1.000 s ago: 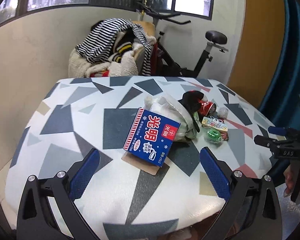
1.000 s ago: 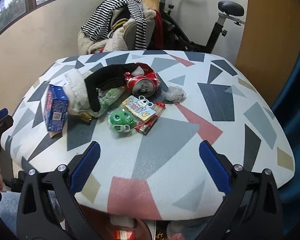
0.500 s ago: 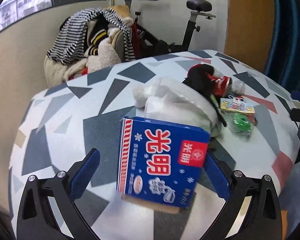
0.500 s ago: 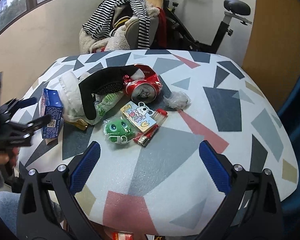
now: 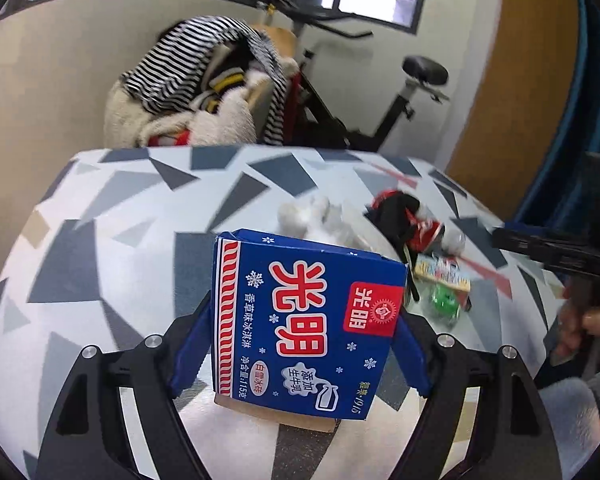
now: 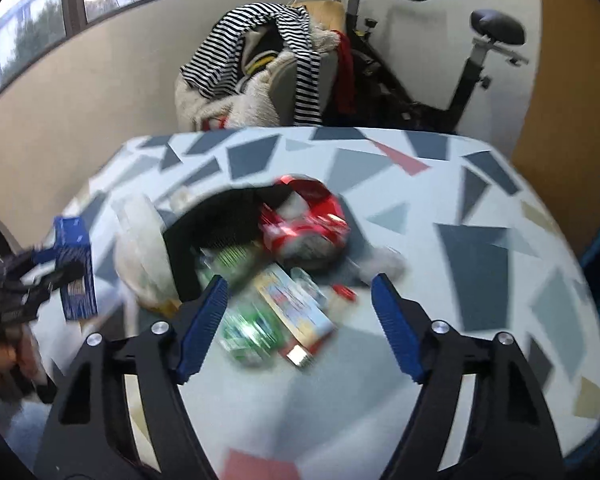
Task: Collect trash
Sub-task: 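Grasp the black cloth and drop it in the bin with the right tool while the left lifts the carton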
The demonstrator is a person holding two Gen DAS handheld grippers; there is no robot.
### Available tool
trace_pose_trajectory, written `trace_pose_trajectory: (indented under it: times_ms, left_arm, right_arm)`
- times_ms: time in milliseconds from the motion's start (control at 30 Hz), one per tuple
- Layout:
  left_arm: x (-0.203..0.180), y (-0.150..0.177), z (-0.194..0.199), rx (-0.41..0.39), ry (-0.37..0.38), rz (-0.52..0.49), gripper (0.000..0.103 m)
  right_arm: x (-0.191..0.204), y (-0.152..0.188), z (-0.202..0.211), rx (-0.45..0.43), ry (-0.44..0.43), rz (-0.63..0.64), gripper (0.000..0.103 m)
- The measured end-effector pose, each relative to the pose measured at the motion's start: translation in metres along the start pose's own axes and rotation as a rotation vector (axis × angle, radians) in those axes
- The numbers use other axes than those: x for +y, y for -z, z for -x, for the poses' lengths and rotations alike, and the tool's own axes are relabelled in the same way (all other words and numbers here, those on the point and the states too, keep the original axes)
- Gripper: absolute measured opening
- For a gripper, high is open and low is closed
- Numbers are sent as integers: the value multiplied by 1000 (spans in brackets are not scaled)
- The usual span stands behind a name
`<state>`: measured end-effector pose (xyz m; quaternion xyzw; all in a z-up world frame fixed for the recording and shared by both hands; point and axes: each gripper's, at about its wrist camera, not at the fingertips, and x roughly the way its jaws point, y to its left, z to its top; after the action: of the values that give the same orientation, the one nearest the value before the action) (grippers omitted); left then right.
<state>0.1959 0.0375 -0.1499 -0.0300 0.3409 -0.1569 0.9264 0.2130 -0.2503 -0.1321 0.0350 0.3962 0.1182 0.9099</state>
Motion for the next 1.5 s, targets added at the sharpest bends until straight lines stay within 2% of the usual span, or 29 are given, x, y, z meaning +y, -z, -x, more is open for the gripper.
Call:
trace_pose_trajectory:
  times_ms: [100, 167, 233, 333, 400, 433, 467, 500, 533, 633, 733, 867, 967, 1200, 1367, 1467, 1500]
  left_arm:
    - [-1, 1, 10, -17, -38, 9, 77]
    - [0, 4, 14, -20, -44, 25, 78]
    - [3, 9, 21, -27, -47, 53, 78]
    - [8, 15, 33, -38, -43, 89, 78]
    - [11, 18, 41, -44, -43, 102, 78]
    - [12, 19, 45, -46, -44, 109, 78]
    - [13, 19, 49, -49, -42, 114, 78]
    - [13, 19, 53, -55, -39, 118, 78]
    - [14, 19, 59, -64, -34, 122, 78]
    - [12, 17, 73, -84, -20, 125, 78]
    - [6, 16, 83, -94, -5, 125, 78]
    - [-8, 18, 98, -102, 17, 116, 78]
    - [-19, 22, 109, -105, 32, 110, 78]
    - [-40, 39, 138, -104, 42, 108, 78]
    - [-57, 65, 155, -86, 61, 120, 78]
    - [-64, 79, 161, -63, 62, 112, 78]
    - [-67, 84, 163, -52, 59, 106, 78]
  right_arm:
    - [14, -17, -21, -13, -10, -12, 73]
    - [25, -30, -44, -6, -4, -67, 78]
    - [35, -41, -69, 31, -16, -130, 78]
    - [45, -48, -87, 70, -14, -154, 78]
    - [55, -49, -98, 107, -3, -145, 75]
    - [56, -48, -100, 117, -1, -140, 61]
    - [58, -48, -103, 144, 2, -129, 40]
    - [59, -47, -103, 165, -5, -130, 30]
    - [57, -46, -102, 166, -10, -136, 13]
    - [49, -46, -79, 91, -45, -162, 10]
    - [42, -47, -37, -18, -71, -133, 10]
    - [37, -40, 8, -115, -69, -71, 10]
    - [35, -33, 33, -138, -73, -33, 10]
    - [35, 17, 100, -140, -116, 74, 10]
    - [34, 66, 135, -100, -183, 74, 10]
    - [37, 103, 145, -48, -237, 96, 10]
    - [40, 122, 145, 7, -260, 123, 10]
